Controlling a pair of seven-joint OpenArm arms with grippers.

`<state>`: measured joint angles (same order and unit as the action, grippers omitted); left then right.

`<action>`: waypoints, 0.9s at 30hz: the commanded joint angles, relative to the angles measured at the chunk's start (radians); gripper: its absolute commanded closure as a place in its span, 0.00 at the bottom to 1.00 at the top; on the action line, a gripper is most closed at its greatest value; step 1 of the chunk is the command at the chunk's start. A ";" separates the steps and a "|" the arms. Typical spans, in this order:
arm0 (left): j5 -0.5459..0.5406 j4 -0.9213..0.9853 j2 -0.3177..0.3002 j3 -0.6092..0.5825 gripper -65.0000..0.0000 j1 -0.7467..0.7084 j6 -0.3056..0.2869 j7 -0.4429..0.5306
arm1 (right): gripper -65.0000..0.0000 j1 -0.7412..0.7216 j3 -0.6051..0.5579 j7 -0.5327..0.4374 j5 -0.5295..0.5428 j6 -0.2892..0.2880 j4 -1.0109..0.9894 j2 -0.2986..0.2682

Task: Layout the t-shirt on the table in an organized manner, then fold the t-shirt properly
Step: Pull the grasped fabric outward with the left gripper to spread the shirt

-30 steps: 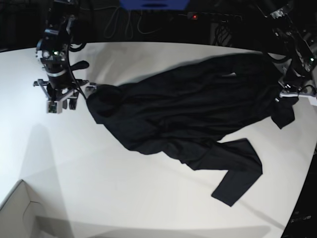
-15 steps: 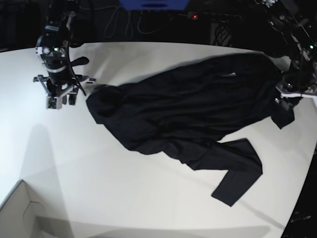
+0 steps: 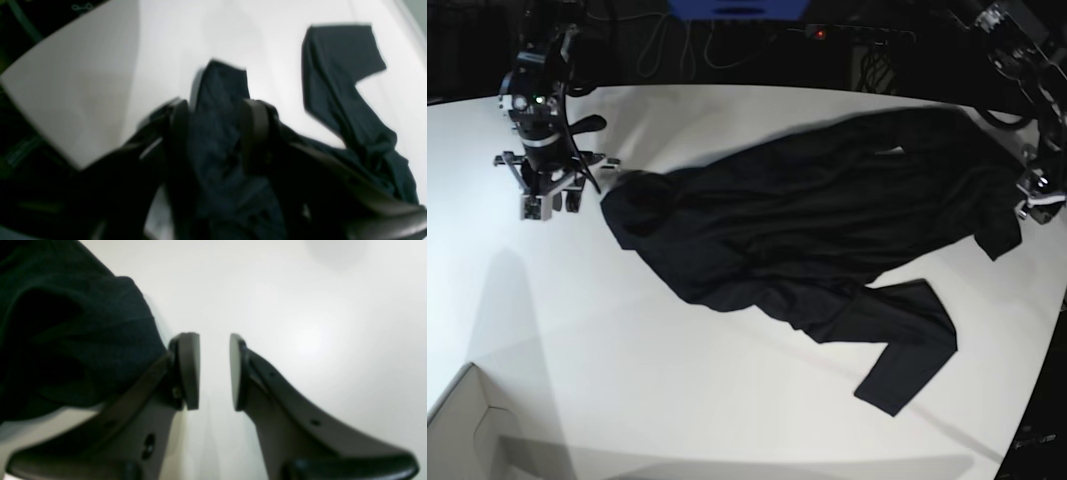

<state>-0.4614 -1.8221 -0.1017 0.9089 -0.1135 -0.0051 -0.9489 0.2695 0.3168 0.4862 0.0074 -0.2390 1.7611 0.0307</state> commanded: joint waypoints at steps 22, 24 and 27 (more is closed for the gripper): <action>-0.007 0.278 -0.046 0.005 0.87 0.068 0.000 0.031 | 0.76 -0.006 0.000 -0.024 0.007 0.002 0.015 -0.004; -0.009 0.264 -0.046 0.005 1.00 0.070 0.000 0.026 | 0.76 -0.006 0.002 -0.024 0.007 0.002 0.015 -0.004; -0.009 0.180 -0.039 0.011 1.00 0.070 0.000 0.026 | 0.76 -0.006 0.003 -0.024 0.007 0.002 0.015 -0.004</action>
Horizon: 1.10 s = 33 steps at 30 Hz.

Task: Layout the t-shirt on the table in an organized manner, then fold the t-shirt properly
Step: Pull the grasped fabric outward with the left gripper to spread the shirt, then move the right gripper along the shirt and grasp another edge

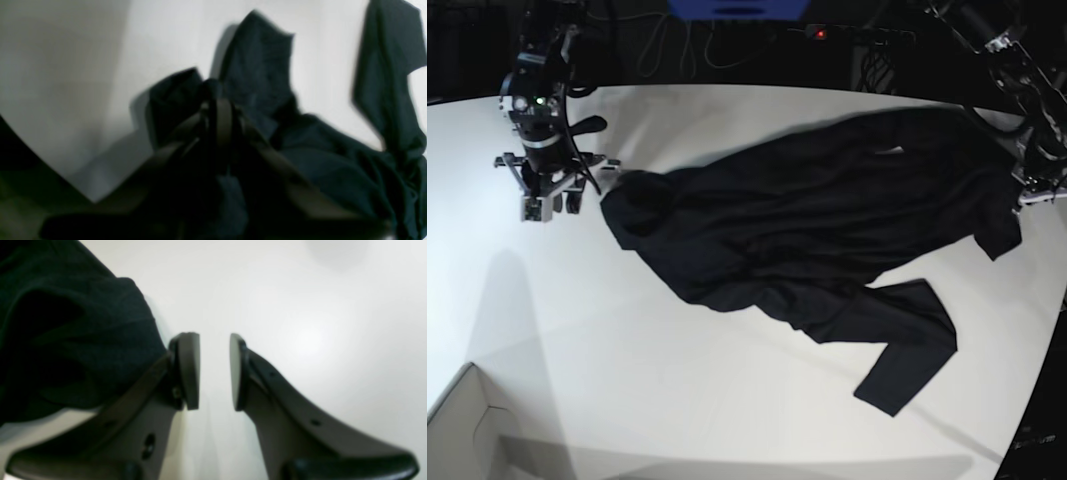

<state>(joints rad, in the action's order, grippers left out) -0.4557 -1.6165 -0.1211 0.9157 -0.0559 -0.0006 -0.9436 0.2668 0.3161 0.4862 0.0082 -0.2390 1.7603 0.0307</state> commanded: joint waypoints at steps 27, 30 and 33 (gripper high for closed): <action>-0.047 -0.361 0.010 0.012 1.00 0.116 0.004 0.025 | 0.75 -0.001 0.002 -0.022 0.005 0.002 0.017 -0.007; -0.048 -0.308 0.016 0.039 1.00 0.070 -0.002 0.025 | 0.75 -0.004 -0.001 -0.024 0.005 0.002 0.017 -0.007; -0.048 -0.207 0.011 0.064 1.00 0.040 -0.002 0.025 | 0.75 -0.008 -0.001 -0.024 0.005 0.002 0.020 -0.007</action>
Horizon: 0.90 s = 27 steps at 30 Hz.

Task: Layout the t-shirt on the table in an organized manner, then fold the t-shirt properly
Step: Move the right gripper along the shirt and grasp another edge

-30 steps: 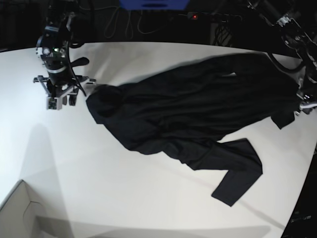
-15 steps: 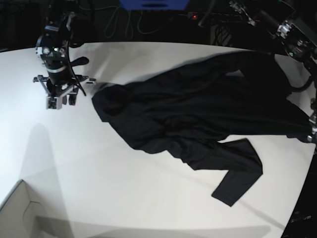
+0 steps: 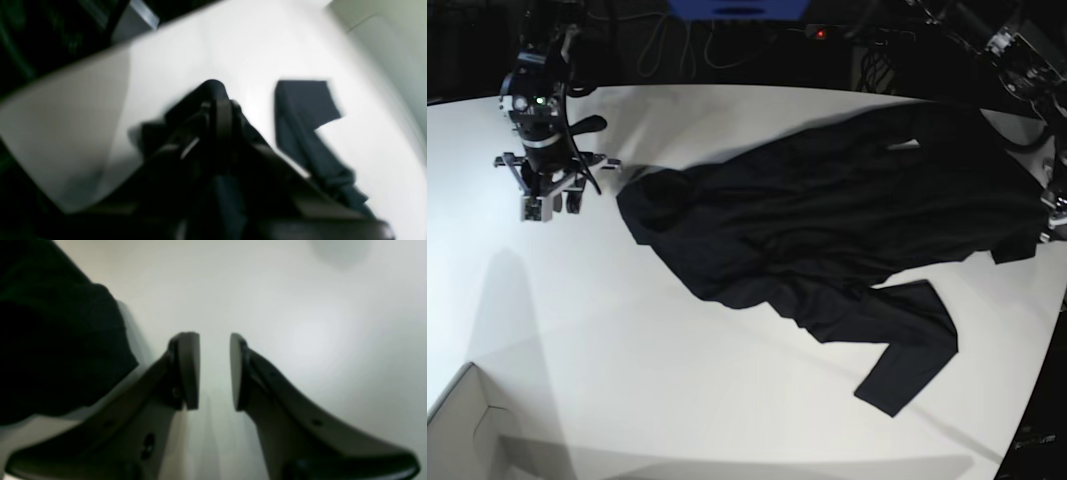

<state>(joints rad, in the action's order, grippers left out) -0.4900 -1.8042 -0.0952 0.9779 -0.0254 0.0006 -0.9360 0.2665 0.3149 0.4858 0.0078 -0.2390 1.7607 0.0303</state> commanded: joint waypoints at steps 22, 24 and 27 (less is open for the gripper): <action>-0.023 0.031 -0.050 0.052 0.57 -0.067 -0.007 0.005 | 0.46 -0.416 -0.418 -0.017 0.004 -0.066 -0.252 -0.129; -0.023 0.005 -0.051 0.052 0.53 -0.072 -0.007 0.005 | 0.45 -0.481 -0.425 -0.019 0.005 -0.069 -0.342 -0.114; -0.023 -0.024 -0.056 0.055 0.54 -0.071 -0.007 0.005 | 0.45 -0.568 -0.426 -0.022 0.005 -0.073 -0.488 -0.103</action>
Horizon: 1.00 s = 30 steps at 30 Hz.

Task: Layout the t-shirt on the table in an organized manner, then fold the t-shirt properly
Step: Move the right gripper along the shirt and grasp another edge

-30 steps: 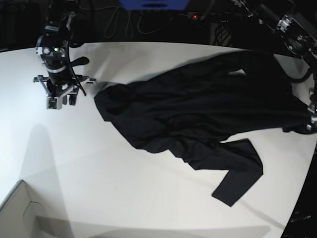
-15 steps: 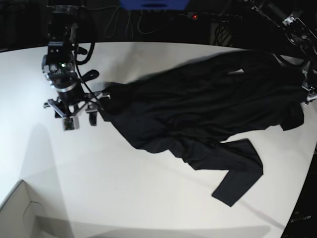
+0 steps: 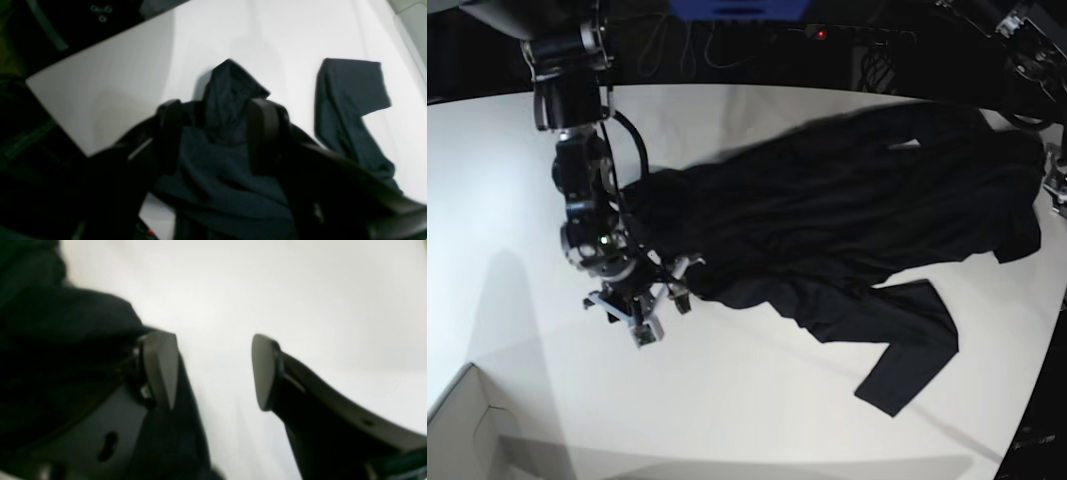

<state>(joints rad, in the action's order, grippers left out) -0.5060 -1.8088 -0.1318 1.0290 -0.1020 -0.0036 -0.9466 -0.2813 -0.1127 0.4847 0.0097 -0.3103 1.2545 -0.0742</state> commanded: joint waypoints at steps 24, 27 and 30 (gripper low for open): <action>-0.006 -0.038 -0.012 0.006 0.54 -0.008 -0.002 0.018 | 0.60 -0.128 -0.002 -0.025 0.003 -0.135 -0.275 0.034; -0.006 -0.038 -0.012 0.007 0.54 -0.015 -0.002 0.022 | 0.95 -0.140 0.014 -0.025 0.000 -0.135 -0.264 0.017; -0.006 -0.038 -0.012 0.007 0.54 -0.015 -0.002 0.022 | 1.00 -0.137 0.040 -0.024 0.000 -0.132 -0.201 -0.008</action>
<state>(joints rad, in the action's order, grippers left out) -0.5018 -1.8324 -0.1276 1.0332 -0.1246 -0.0032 -0.9421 -0.3824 -0.0765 0.4908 -0.0010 -0.4416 1.0313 -0.0776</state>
